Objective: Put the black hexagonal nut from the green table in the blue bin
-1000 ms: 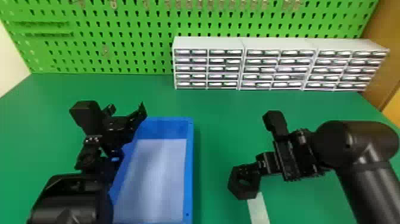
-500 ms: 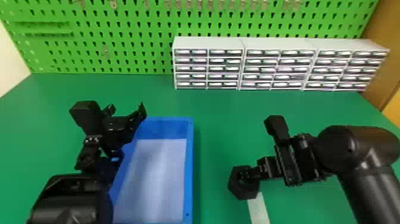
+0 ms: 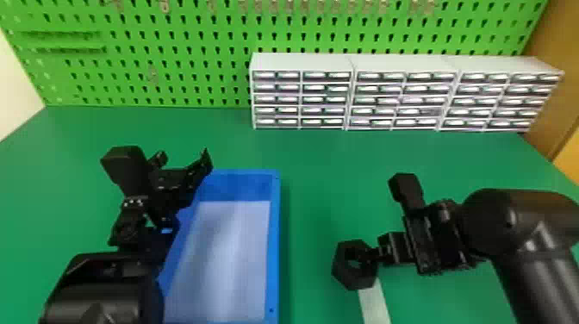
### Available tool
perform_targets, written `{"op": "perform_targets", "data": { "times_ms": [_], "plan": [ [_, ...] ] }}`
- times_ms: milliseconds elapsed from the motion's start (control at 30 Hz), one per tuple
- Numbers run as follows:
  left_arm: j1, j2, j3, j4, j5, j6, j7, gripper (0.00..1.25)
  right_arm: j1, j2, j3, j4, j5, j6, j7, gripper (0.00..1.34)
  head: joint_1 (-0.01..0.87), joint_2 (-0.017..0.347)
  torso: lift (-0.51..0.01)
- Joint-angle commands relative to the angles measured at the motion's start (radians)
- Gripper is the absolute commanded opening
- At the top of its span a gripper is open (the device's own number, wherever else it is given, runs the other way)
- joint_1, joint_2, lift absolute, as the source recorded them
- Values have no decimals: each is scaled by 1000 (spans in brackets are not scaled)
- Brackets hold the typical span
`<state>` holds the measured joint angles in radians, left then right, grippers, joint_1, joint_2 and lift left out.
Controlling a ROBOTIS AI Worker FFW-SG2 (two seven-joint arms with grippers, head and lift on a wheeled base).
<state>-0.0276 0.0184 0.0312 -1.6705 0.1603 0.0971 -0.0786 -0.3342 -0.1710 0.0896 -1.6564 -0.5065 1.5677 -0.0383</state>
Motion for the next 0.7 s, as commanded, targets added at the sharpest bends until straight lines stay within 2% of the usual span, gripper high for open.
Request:
{"op": "perform_targets", "data": {
  "times_ms": [0, 133, 300, 400, 667],
  "plan": [
    [0, 0, 0, 0, 1, 0, 0, 927, 0, 11, -13, 0, 11, 4, 0, 560, 686, 51, -97],
    [0, 0, 0, 0, 1, 0, 0, 927, -2, 11, -8, 0, 20, 4, 0, 463, 686, 51, -97],
    [0, 0, 0, 0, 1, 0, -1, 927, -5, 11, -4, -2, 22, 4, 0, 440, 686, 51, -97],
    [1, 0, 0, 0, 1, 1, 0, 927, -5, 10, -4, -9, 23, 4, 0, 373, 686, 51, -97],
    [1, 0, 0, 0, 1, 0, 0, 927, 7, 10, -11, -43, 19, 4, 0, 368, 686, 51, -97]
  ]
}}
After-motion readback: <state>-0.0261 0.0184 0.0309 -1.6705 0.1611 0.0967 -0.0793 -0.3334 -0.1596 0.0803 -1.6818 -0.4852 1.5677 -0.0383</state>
